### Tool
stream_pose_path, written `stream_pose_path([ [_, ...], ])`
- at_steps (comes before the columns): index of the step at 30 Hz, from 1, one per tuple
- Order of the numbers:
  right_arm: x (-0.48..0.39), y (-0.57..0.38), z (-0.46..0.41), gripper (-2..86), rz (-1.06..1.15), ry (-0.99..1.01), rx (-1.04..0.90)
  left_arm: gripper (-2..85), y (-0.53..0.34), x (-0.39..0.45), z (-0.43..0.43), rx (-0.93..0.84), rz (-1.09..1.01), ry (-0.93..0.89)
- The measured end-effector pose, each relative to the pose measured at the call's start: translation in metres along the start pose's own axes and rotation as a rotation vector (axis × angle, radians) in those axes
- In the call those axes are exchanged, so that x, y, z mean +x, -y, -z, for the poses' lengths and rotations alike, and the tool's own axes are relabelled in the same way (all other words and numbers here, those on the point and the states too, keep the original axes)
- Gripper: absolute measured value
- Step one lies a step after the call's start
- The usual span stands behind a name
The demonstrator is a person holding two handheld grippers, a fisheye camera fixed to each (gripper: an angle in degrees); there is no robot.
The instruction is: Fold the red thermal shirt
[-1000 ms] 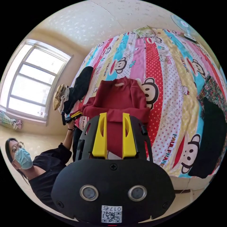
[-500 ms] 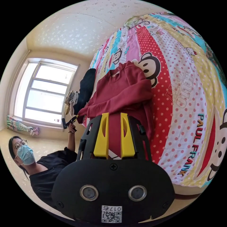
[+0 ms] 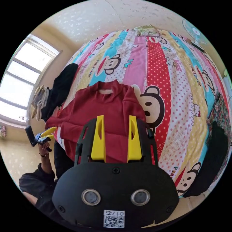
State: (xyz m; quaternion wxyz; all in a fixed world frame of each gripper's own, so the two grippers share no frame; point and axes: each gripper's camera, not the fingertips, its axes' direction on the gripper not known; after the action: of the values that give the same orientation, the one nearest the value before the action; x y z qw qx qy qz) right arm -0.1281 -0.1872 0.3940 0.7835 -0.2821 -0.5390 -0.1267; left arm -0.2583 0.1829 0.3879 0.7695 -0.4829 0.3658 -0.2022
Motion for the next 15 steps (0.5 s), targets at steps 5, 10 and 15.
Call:
stream_pose_path([
  [5, 0.015, 0.03, -0.035, 6.7, -0.027, -0.128, -0.043, 8.8, -0.009, 0.011, -0.021, -0.046, -0.056, 0.06],
  [10, 0.032, 0.031, 0.042, 2.7, -0.036, -0.141, 0.204, 3.9, -0.017, 0.036, 0.036, 0.021, -0.178, 0.025],
  [15, 0.115, 0.065, 0.071, 1.9, -0.25, 0.124, 0.259, 3.7, -0.003, 0.038, 0.083, 0.16, -0.225, 0.041],
])
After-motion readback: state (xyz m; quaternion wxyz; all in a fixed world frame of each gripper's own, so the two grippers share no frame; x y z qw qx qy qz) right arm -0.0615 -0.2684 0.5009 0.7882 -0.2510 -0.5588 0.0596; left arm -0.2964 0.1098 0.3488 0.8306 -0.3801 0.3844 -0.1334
